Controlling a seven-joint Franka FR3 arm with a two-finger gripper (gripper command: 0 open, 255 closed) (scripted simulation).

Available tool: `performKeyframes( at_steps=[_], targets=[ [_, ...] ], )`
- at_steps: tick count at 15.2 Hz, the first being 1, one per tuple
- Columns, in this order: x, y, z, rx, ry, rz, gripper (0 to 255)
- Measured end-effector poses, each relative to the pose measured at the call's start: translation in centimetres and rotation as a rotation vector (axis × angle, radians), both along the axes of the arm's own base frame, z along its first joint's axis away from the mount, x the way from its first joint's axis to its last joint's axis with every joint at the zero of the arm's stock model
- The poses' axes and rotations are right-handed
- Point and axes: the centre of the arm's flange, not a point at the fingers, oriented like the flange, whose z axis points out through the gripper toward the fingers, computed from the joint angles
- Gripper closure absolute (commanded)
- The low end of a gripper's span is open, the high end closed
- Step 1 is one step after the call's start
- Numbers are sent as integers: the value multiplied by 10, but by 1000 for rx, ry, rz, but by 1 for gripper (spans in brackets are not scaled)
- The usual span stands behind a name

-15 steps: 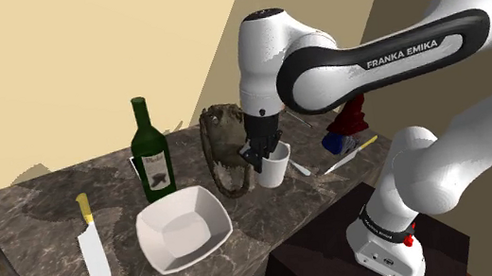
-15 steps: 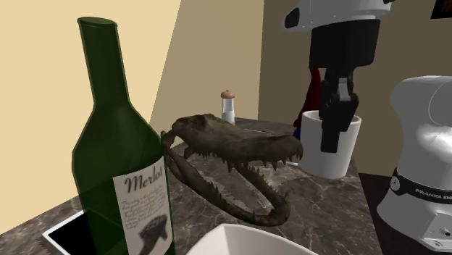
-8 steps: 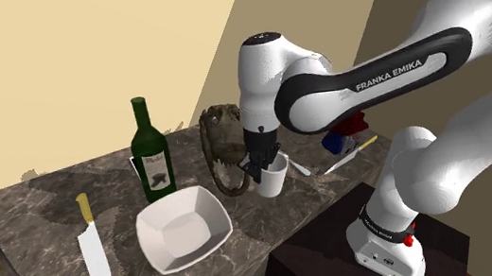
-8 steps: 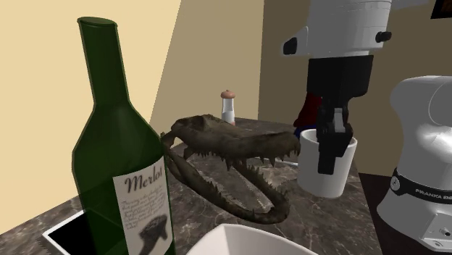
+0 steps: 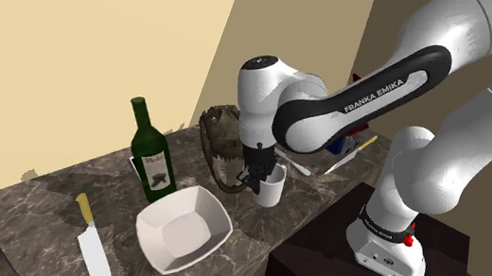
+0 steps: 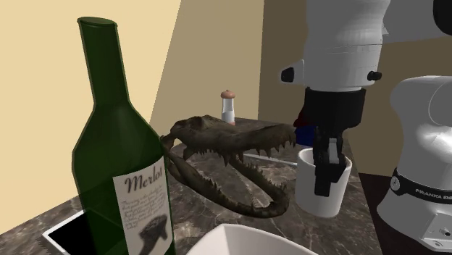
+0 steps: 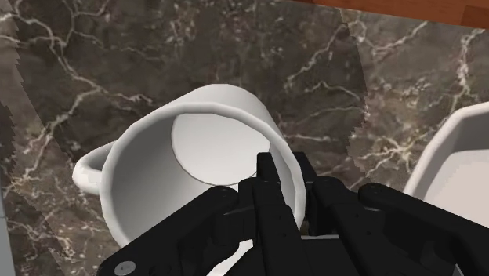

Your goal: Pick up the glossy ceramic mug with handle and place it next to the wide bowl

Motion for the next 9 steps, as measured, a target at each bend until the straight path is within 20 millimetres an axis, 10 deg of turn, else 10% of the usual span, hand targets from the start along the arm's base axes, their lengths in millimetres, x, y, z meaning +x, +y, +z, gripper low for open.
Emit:
performKeyframes(
  at_steps=[8,9],
  targets=[
    [1,0,-16,0,-1,0,255],
    [1,0,-16,0,-1,0,0]
  ],
)
